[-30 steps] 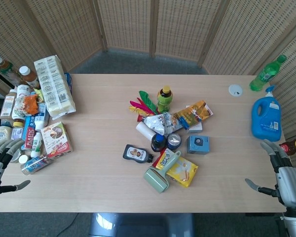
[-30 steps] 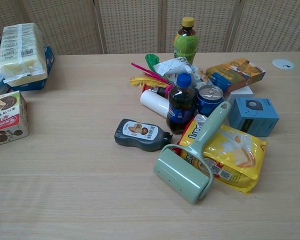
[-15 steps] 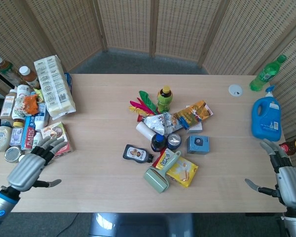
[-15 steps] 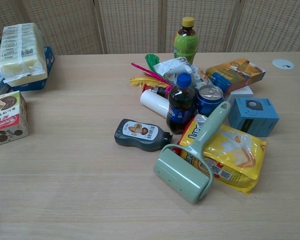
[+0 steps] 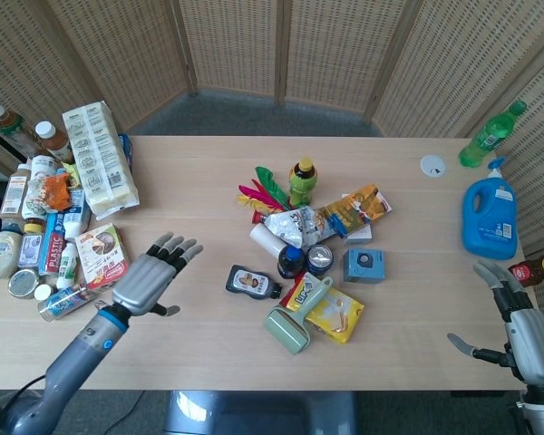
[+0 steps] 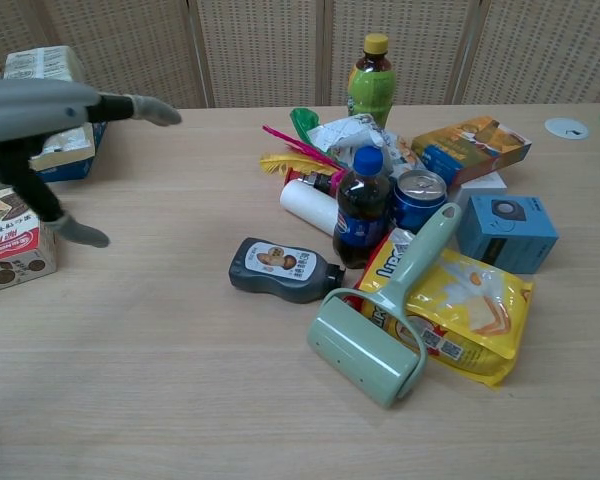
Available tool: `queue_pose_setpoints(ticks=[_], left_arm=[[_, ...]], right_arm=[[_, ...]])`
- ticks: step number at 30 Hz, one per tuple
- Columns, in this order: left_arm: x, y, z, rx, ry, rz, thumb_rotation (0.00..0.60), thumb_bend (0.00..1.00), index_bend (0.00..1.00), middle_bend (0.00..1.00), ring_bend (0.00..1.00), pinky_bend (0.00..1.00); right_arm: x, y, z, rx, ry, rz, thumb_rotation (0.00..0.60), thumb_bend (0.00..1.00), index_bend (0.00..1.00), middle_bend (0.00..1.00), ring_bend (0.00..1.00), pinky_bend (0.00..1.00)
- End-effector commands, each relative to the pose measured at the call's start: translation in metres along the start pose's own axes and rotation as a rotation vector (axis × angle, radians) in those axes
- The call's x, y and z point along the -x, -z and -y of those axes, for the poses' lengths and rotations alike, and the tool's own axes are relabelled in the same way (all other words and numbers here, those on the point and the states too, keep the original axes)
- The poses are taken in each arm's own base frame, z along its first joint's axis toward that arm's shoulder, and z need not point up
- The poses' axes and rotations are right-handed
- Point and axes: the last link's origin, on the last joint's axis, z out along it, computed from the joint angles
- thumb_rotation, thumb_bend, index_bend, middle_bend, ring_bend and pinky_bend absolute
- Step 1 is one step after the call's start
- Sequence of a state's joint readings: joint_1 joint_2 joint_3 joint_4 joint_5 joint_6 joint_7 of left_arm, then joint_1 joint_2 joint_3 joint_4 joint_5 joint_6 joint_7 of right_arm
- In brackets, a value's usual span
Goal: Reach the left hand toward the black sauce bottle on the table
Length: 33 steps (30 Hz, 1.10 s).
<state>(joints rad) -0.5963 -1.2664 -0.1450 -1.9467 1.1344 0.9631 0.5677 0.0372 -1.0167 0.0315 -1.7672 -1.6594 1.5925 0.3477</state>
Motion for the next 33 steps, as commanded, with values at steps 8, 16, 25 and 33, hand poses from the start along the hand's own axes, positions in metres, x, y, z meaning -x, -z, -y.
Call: queue_pose_setpoints(ticks=[8, 16, 25, 33], left_arm=[[0.041, -0.069, -0.065, 0.029, -0.058, 0.133, 0.6, 0.0, 0.0, 0.0, 0.0, 0.0], [0.054, -0.093, -0.08, -0.009, -0.122, 0.154, 0.6, 0.0, 0.0, 0.0, 0.0, 0.0], [0.066, -0.111, -0.097, -0.021, -0.189, 0.181, 0.6, 0.0, 0.0, 0.0, 0.0, 0.0], [0.076, -0.119, -0.102, -0.043, -0.196, 0.206, 0.6, 0.0, 0.0, 0.0, 0.0, 0.0]], right_arm=[[-0.005, 0.0, -0.003, 0.006, -0.019, -0.01, 0.6, 0.0, 0.0, 0.0, 0.0, 0.0], [-0.011, 0.0, -0.007, 0.015, -0.039, -0.021, 0.6, 0.0, 0.0, 0.0, 0.0, 0.0], [-0.015, -0.001, -0.011, 0.023, -0.057, -0.027, 0.6, 0.0, 0.0, 0.0, 0.0, 0.0], [-0.018, -0.001, -0.013, 0.027, -0.068, -0.035, 0.6, 0.0, 0.0, 0.0, 0.0, 0.0]])
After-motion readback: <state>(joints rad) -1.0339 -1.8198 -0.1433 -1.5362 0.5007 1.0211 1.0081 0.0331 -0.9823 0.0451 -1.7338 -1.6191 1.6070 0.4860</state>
